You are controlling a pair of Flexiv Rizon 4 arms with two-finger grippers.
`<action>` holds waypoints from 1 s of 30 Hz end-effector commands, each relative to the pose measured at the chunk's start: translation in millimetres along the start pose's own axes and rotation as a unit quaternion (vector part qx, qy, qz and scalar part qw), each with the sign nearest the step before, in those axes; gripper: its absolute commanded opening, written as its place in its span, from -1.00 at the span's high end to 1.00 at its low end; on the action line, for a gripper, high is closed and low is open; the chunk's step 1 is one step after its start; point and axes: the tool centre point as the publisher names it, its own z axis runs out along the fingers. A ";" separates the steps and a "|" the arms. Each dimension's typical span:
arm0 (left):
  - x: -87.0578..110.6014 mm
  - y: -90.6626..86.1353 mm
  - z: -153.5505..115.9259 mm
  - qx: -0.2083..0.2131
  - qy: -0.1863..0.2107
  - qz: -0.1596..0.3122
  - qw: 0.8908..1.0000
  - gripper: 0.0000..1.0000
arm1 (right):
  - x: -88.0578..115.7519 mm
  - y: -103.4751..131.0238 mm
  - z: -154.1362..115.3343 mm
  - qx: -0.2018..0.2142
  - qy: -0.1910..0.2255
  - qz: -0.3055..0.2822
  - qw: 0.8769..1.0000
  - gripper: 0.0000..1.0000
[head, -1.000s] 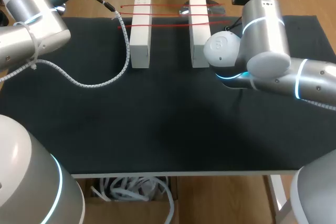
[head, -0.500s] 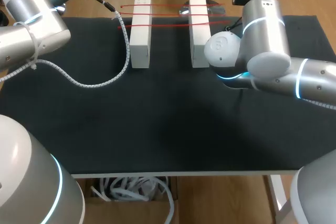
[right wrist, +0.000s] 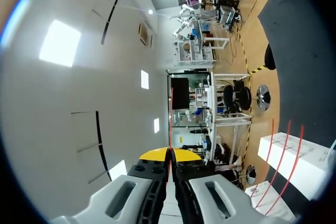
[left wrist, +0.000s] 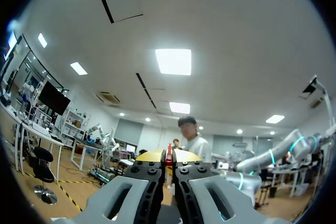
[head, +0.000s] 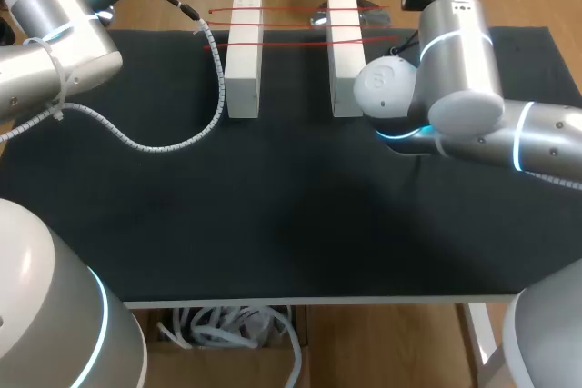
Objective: Grab the tape and strap the tape.
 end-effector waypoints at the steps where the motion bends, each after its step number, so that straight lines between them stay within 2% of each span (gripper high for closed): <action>1: -0.8 0.7 0.3 0.001 0.000 0.000 1.000 1.00 | 2.1 -1.4 -1.6 0.000 -0.006 -0.003 1.000 1.00; 2: -0.8 0.7 0.3 0.001 0.000 0.000 1.000 1.00 | 2.2 -1.9 -1.9 0.001 -0.005 -0.004 1.000 1.00; 4: -0.9 0.2 -0.4 -0.037 -0.004 0.022 0.999 1.00 | 2.3 -3.1 -3.0 0.004 -0.004 -0.006 1.000 1.00; 7: -0.1 -1.3 0.3 -0.113 0.010 0.081 0.990 1.00 | 2.5 -3.8 -5.0 0.006 -0.004 -0.011 1.000 1.00; 10: 0.5 -4.3 0.9 -0.187 0.026 0.147 0.971 1.00 | 1.2 -3.4 -7.3 0.006 -0.009 -0.021 1.000 1.00; 13: 0.3 -8.0 2.3 -0.263 0.037 0.206 0.942 1.00 | -1.0 -2.8 -8.4 0.005 -0.013 -0.024 1.000 1.00; 17: 1.4 -12.0 5.9 -0.350 0.041 0.278 0.894 1.00 | -2.0 -3.2 -9.5 0.007 -0.016 -0.029 0.999 1.00; 21: -0.1 -15.0 8.8 -0.417 0.044 0.325 0.847 1.00 | -2.5 -3.6 -10.6 0.010 -0.018 -0.035 0.999 1.00; 25: -0.7 -20.6 11.5 -0.483 0.060 0.374 0.789 1.00 | -3.5 -4.2 -12.3 0.013 -0.021 -0.039 0.999 1.00; 26: -0.5 -22.1 12.0 -0.503 0.060 0.391 0.768 1.00 | -3.7 -4.4 -12.7 0.013 -0.021 -0.039 0.999 1.00; 28: 0.4 -23.7 13.1 -0.543 0.085 0.427 0.718 1.00 | -4.3 -5.2 -14.1 0.015 -0.023 -0.042 0.999 1.00; 30: 1.9 -25.8 14.9 -0.563 0.092 0.443 0.692 1.00 | -4.6 -5.9 -15.5 0.017 -0.025 -0.045 0.999 1.00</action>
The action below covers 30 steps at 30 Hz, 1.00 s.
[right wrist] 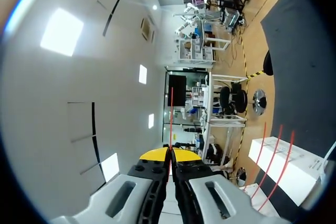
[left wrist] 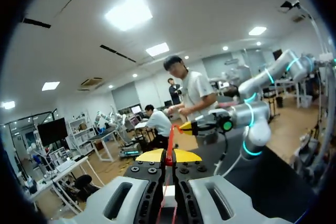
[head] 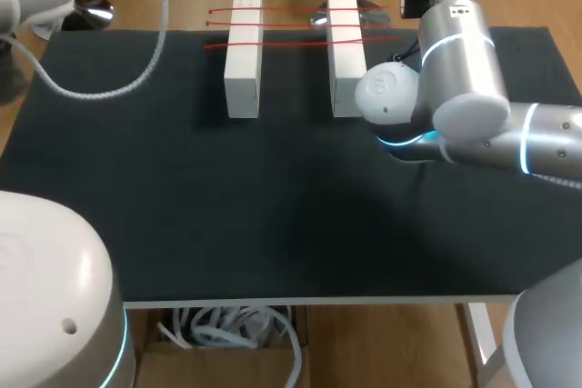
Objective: Grab the tape and strap the tape.
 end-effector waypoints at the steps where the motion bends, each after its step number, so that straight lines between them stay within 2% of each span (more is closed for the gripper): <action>1: -1.9 -10.9 -1.0 -0.340 0.081 0.231 0.908 1.00 | 3.5 1.1 -3.8 0.004 -0.008 -0.004 1.000 1.00; 2: -1.8 -13.2 -1.3 -0.340 0.065 0.244 0.906 1.00 | 3.3 0.8 -3.9 0.005 -0.008 -0.004 1.000 1.00; 3: -2.0 -15.4 -1.0 -0.363 0.082 0.265 0.890 1.00 | 3.1 0.5 -4.1 0.007 -0.008 -0.008 1.000 1.00; 5: -1.7 -17.6 -0.7 -0.379 0.086 0.256 0.885 1.00 | 3.3 -0.2 -5.2 0.007 -0.008 -0.009 1.000 1.00; 6: -1.2 -18.6 -0.4 -0.394 0.099 0.258 0.876 1.00 | 3.3 -0.1 -5.3 0.008 -0.007 -0.011 1.000 1.00; 9: -0.5 -18.7 -1.1 -0.411 0.116 0.246 0.870 1.00 | 3.7 0.1 -5.9 0.007 -0.006 -0.014 1.000 1.00; 11: -1.0 -18.6 -1.4 -0.403 0.121 0.233 0.877 1.00 | 3.6 -0.2 -6.9 0.007 -0.006 -0.014 1.000 1.00; 29: -1.0 -18.6 -1.4 -0.403 0.121 0.233 0.877 1.00 | -0.5 -4.5 -14.4 0.028 -0.002 -0.047 0.999 1.00; 30: -1.8 -18.9 -0.6 -0.407 0.132 0.229 0.874 1.00 | -0.6 -4.5 -14.4 0.029 -0.002 -0.049 0.998 1.00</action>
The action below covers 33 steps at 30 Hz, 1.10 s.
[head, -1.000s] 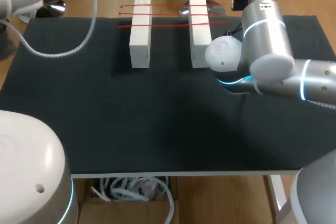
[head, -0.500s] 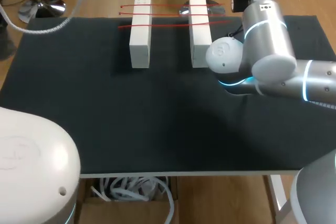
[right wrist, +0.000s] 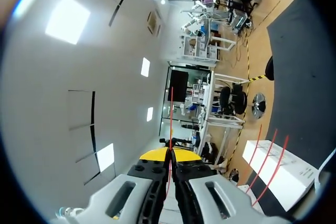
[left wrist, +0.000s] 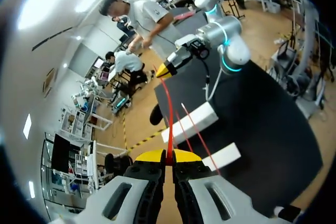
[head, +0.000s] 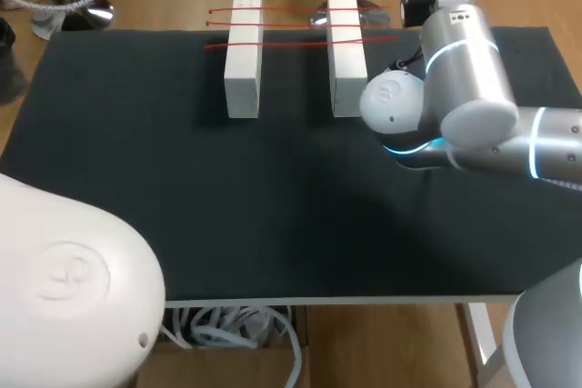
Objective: Grab the tape and strap the tape.
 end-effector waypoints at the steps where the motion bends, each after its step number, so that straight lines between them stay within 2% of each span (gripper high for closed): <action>1: -5.5 -4.1 -0.4 -0.068 0.034 0.009 0.997 1.00 | 2.8 3.9 -1.9 0.007 -0.003 -0.006 1.000 1.00; 22: -9.6 -4.6 2.5 -0.066 0.028 0.009 0.997 1.00 | 1.3 -16.2 -5.5 0.062 0.019 -0.037 0.997 1.00; 24: -13.5 -6.1 3.6 -0.115 0.092 0.032 0.989 1.00 | 1.0 -18.1 -6.1 0.066 0.021 -0.040 0.997 1.00; 25: -15.0 -5.6 4.8 -0.139 0.130 0.028 0.981 1.00 | 1.0 -19.0 -6.7 0.067 0.020 -0.040 0.997 1.00; 26: -15.8 -4.6 5.0 -0.142 0.139 0.024 0.980 1.00 | 0.9 -19.5 -6.8 0.069 0.019 -0.040 0.997 1.00; 28: -17.8 -3.7 4.0 -0.170 0.183 0.029 0.968 1.00 | 0.3 -21.1 -7.0 0.072 0.018 -0.042 0.996 1.00; 31: -22.4 -9.5 0.7 -0.232 0.248 0.071 0.938 1.00 | 0.2 -21.7 -7.4 0.075 0.018 -0.042 0.996 1.00; 33: -24.3 -12.7 -1.4 -0.251 0.275 0.089 0.924 1.00 | 0.1 -21.8 -7.7 0.076 0.018 -0.042 0.996 1.00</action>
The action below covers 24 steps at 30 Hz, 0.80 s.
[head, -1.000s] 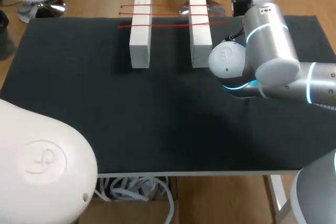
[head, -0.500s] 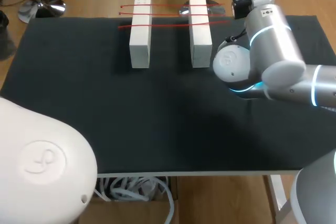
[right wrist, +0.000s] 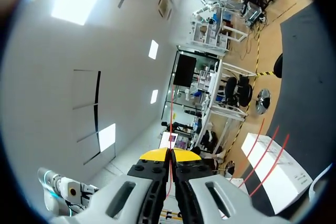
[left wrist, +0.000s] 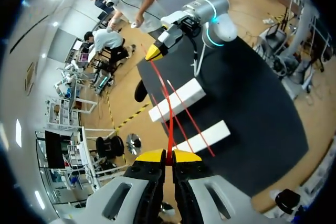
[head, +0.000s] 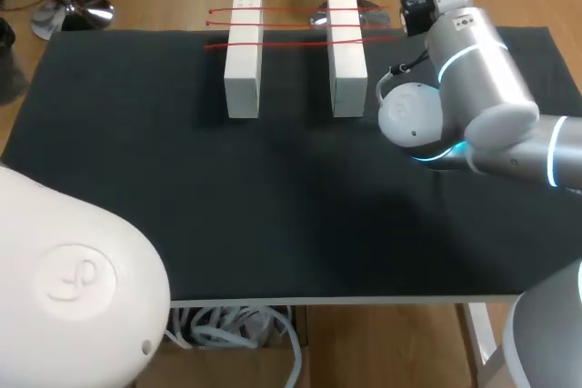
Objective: Grab the tape and strap the tape.
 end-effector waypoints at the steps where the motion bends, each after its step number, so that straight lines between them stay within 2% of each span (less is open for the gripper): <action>1: -20.5 -9.7 -10.0 -0.134 0.208 0.069 0.967 1.00 | 1.8 2.7 -0.8 0.005 -0.003 0.000 1.000 1.00; 4: -21.0 -12.0 -11.8 -0.163 0.248 0.108 0.949 1.00 | 1.9 2.5 -2.2 0.005 -0.003 0.000 1.000 1.00; 9: -22.6 -16.1 -9.8 -0.187 0.276 0.151 0.931 1.00 | 1.1 1.3 -4.1 0.007 -0.004 0.000 1.000 1.00; 12: -24.3 -17.1 -8.5 -0.215 0.289 0.180 0.915 1.00 | 0.6 1.5 -4.9 0.008 -0.004 -0.001 1.000 1.00; 15: -23.3 -15.7 -2.1 -0.225 0.315 0.205 0.899 1.00 | 0.2 1.8 -5.6 0.008 -0.004 -0.002 1.000 1.00; 16: -22.9 -14.8 0.6 -0.209 0.317 0.207 0.902 1.00 | 0.3 1.7 -5.8 0.008 -0.004 -0.003 1.000 1.00; 20: -19.1 -9.6 12.6 -0.214 0.348 0.207 0.889 1.00 | 0.3 1.3 -6.1 0.009 -0.004 -0.006 1.000 1.00; 21: -18.1 -8.1 14.5 -0.205 0.351 0.198 0.892 1.00 | 0.4 1.3 -6.2 0.010 -0.003 -0.008 1.000 1.00; 22: -17.2 -6.6 16.3 -0.210 0.358 0.197 0.888 1.00 | 0.4 1.2 -6.2 0.010 -0.003 -0.008 1.000 1.00; 24: -15.9 -4.8 16.7 -0.210 0.364 0.182 0.889 1.00 | 1.1 0.9 -6.3 0.013 -0.001 -0.012 1.000 1.00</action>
